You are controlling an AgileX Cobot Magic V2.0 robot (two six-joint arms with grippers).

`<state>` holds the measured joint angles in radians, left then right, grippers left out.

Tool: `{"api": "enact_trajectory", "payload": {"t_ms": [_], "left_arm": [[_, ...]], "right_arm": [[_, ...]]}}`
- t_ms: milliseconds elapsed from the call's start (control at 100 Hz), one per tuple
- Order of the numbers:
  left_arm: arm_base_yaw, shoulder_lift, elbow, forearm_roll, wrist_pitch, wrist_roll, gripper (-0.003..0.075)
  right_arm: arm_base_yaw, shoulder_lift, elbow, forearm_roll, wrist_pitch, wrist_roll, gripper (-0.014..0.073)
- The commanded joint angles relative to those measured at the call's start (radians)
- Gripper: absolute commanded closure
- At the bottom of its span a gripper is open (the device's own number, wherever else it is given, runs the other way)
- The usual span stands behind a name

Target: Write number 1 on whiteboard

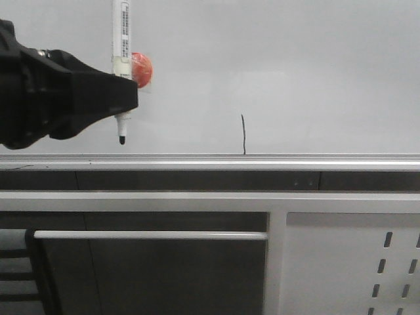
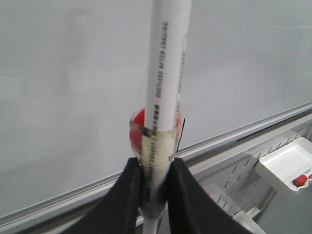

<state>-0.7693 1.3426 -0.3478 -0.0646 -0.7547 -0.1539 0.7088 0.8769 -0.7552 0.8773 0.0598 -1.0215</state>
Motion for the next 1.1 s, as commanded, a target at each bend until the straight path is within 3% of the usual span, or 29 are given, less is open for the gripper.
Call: {"api": "enact_trajectory", "payload": {"t_ms": [0,150,420,900,1090], "left_arm": [[-0.010,0.003,-0.023,-0.020,-0.127,0.019,0.0738],[-0.010,0.027,-0.023,-0.037,-0.179,0.050,0.0738],[-0.010,0.103,-0.023,-0.103,-0.272,0.055,0.0738],[-0.010,0.201,-0.028,-0.202,-0.471,0.061,0.0738],[-0.006,0.224,-0.073,-0.200,-0.447,0.061,0.0738]], "right_arm": [[-0.006,-0.014,-0.027,0.007,-0.030,-0.006,0.0188],[-0.010,-0.014,-0.027,-0.001,-0.040,-0.006,0.0193],[-0.013,-0.014,-0.027,-0.001,-0.038,-0.006,0.0302],[-0.013,-0.014,-0.027,-0.002,-0.060,-0.006,0.0301],[-0.013,-0.014,-0.027,-0.002,-0.060,-0.006,0.0301]]}}
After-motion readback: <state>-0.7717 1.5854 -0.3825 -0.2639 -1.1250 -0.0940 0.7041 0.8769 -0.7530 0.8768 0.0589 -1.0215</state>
